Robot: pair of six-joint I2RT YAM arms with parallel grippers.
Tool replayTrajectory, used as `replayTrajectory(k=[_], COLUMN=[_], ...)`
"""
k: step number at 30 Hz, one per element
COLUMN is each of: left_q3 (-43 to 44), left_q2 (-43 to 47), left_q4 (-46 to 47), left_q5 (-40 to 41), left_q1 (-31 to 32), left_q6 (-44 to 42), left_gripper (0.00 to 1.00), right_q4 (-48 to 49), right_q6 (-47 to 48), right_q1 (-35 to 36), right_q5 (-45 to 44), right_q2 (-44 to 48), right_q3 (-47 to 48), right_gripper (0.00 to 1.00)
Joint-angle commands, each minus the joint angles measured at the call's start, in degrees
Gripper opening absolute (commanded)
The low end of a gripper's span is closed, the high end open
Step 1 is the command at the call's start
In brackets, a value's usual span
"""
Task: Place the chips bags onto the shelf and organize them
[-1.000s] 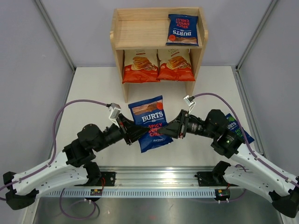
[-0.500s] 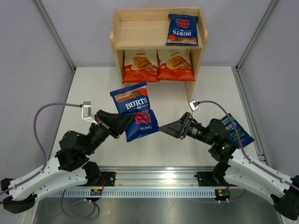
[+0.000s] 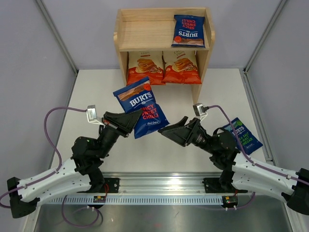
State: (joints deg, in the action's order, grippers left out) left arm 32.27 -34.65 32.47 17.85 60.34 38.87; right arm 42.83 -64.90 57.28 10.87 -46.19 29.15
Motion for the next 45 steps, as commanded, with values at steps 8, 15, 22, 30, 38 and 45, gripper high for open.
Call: replayTrajectory(k=[8,15,22,30,38,45], left_q3=[-1.51,-2.21,-2.57,1.39,10.08,14.57], left_q2=[-2.87,-2.88,-1.03,1.08,1.96,1.87], left_q4=[12.53,12.0,9.72,-0.02,-18.3,-30.34], left_q5=[-0.44,-2.64,-2.55,-1.59,7.01,10.62], left_q1=[0.05,0.13,0.13,0.04,-0.39,-1.1], left_q6=[-1.16,-1.78,-1.61,0.41,8.57,12.97], left_gripper=[0.03,0.03,0.05,0.1,0.12,0.06], right_q4=[5.51,6.3,4.02,-0.46,-6.17,-7.32], right_q6=[-0.49,-0.57,1.43,6.63,10.58,12.96], right_q1=[5.38,7.67,7.76,7.76,7.76,7.76], right_q5=[-10.52,-17.98,-20.98,-21.16,-19.75,-14.31], right_q2=[-9.34,-11.72,-11.29,-6.37,-4.25,-5.66], right_q3=[7.76,8.74,7.59,4.25,4.95,6.8], right_gripper=[0.74,0.58,0.38,0.21,0.17,0.15])
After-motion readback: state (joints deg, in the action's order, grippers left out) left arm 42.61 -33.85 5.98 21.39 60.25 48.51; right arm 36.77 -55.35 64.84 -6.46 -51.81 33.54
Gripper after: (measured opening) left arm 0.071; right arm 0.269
